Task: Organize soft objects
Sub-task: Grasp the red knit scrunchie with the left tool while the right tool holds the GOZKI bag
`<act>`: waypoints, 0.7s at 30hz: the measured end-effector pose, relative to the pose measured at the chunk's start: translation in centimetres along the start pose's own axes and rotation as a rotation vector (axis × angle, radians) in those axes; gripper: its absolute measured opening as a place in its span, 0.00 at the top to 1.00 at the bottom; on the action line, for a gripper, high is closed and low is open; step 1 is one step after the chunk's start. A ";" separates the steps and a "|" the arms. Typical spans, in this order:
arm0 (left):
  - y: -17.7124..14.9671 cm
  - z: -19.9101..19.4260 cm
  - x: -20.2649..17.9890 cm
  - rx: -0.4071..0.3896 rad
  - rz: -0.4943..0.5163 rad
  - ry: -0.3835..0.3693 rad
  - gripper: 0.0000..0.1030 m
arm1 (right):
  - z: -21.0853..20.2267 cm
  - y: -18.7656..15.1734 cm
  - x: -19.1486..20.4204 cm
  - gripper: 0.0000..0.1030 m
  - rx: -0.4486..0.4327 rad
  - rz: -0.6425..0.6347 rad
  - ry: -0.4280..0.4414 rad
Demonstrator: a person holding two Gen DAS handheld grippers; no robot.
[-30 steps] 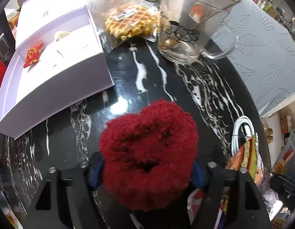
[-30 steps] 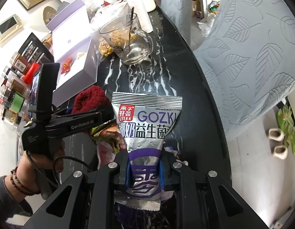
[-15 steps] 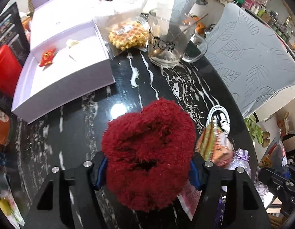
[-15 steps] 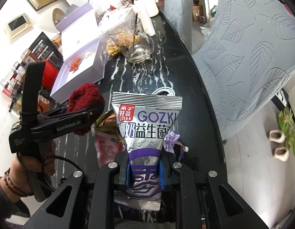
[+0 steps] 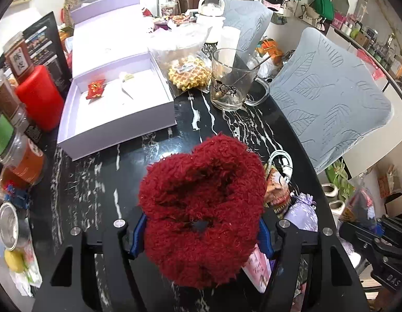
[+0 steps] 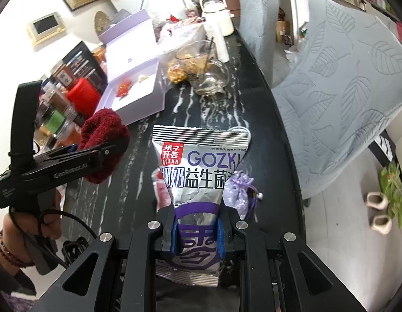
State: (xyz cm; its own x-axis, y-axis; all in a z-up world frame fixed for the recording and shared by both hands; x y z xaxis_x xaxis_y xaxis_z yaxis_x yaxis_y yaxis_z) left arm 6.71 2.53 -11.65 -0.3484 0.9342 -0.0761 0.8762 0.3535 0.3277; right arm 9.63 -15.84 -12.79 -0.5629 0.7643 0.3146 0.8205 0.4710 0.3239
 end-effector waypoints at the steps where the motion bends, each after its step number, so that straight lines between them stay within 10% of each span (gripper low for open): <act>1: -0.3 -0.5 0.1 -0.005 -0.001 0.002 0.36 | -0.1 -0.1 0.3 0.79 0.002 -0.011 0.003; 21: -6.1 -7.4 4.9 -0.087 -0.189 0.067 0.36 | 0.3 -0.9 7.8 0.79 0.059 -0.291 0.111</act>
State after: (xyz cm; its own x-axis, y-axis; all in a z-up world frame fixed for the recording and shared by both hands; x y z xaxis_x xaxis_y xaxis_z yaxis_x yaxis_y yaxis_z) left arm -2.81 4.55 -7.03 -0.5281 0.8452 -0.0820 0.7617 0.5141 0.3943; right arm 4.56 -10.16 -10.86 -0.7797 0.5424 0.3128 0.6259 0.6903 0.3629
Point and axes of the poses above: each gripper's, at about its wrist camera, not at the fingertips, and z roughly the way its jaws point, x to its left, y to its top, the point moved 3 cm from there along z, roughly the way its jaws point, and after that the axes turned 11 degrees about x, right-handed, at the moved point
